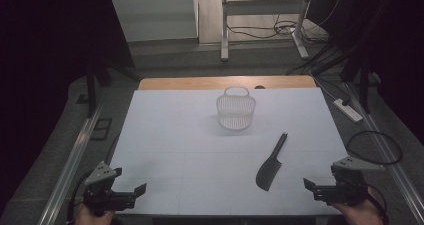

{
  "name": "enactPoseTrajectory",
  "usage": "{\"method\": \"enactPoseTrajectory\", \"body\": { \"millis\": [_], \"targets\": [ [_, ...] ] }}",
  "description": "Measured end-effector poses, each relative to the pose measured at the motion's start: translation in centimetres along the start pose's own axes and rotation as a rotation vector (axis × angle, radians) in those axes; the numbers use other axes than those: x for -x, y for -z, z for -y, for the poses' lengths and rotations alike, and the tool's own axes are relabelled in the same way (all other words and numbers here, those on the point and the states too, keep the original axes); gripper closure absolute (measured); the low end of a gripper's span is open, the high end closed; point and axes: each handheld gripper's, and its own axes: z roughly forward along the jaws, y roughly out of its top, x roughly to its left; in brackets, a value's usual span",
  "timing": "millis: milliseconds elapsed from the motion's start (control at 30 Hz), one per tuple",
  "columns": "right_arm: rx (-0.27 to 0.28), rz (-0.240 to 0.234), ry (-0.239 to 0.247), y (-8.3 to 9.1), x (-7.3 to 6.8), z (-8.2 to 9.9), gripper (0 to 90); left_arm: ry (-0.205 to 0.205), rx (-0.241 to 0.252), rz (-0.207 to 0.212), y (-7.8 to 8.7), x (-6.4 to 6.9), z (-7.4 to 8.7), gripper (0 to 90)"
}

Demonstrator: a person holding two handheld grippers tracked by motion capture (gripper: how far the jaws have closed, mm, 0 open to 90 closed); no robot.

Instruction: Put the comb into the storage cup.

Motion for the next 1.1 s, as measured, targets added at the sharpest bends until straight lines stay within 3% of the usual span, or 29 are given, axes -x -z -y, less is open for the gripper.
{"method": "enactPoseTrajectory", "body": {
  "millis": [633,1100],
  "targets": [
    [-0.025,-0.023,0.061,-0.16,-0.61,-0.16,0.0,0.0,-0.014,0.014,-0.15,-0.05,-0.04,0.7],
    [-0.056,-0.039,0.068,-0.61,-0.57,-0.72,0.0,0.007,-0.016,0.024,-0.14,-0.18,-0.04,0.7]
  ]
}}
